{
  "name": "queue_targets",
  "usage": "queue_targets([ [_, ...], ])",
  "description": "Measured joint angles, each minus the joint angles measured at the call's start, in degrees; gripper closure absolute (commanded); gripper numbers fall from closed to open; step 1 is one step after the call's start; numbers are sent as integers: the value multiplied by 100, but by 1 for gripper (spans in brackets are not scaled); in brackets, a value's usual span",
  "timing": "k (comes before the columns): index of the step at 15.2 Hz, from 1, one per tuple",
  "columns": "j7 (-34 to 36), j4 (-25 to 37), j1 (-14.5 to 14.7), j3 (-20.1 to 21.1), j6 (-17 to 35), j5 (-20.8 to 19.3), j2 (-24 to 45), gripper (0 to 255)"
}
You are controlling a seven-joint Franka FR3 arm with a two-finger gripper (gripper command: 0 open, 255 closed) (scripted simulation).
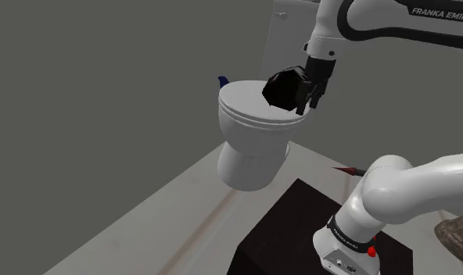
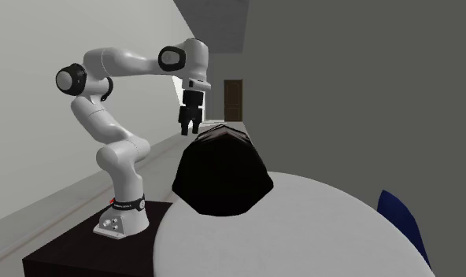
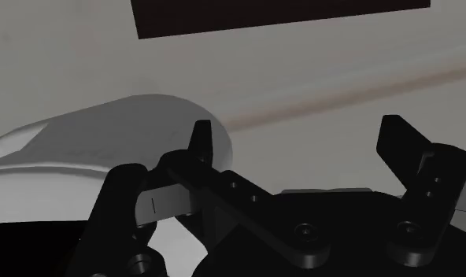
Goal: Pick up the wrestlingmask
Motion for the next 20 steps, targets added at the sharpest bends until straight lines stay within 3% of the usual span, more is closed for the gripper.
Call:
queue_targets([
  [3,373,215,-172,61,43,-2,280,0],
  [16,4176,2532,-1809,31,-264,-388,2532,0],
  [20,4941,2836,-2072,-62,-323,-464,2821,0],
])
